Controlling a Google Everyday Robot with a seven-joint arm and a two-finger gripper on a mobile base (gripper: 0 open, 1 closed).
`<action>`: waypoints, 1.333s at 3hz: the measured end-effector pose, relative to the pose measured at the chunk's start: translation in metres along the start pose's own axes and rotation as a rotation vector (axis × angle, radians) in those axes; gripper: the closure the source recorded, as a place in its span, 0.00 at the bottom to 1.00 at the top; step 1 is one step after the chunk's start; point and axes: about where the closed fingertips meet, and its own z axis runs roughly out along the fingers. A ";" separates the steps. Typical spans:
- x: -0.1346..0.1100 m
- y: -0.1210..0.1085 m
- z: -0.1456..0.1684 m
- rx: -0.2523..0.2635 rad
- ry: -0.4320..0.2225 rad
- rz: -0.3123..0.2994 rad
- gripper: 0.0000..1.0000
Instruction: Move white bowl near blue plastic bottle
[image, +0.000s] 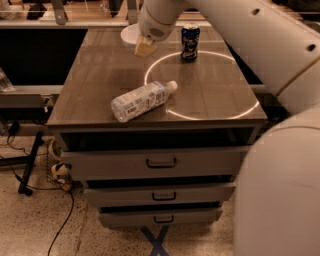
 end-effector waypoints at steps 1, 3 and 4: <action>0.036 0.010 -0.025 -0.011 0.007 0.015 1.00; 0.124 0.043 -0.050 -0.065 0.045 0.027 1.00; 0.145 0.058 -0.051 -0.097 0.059 0.020 1.00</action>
Offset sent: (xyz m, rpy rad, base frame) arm -0.0432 -0.1408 -0.0093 -0.0151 0.0471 -0.0585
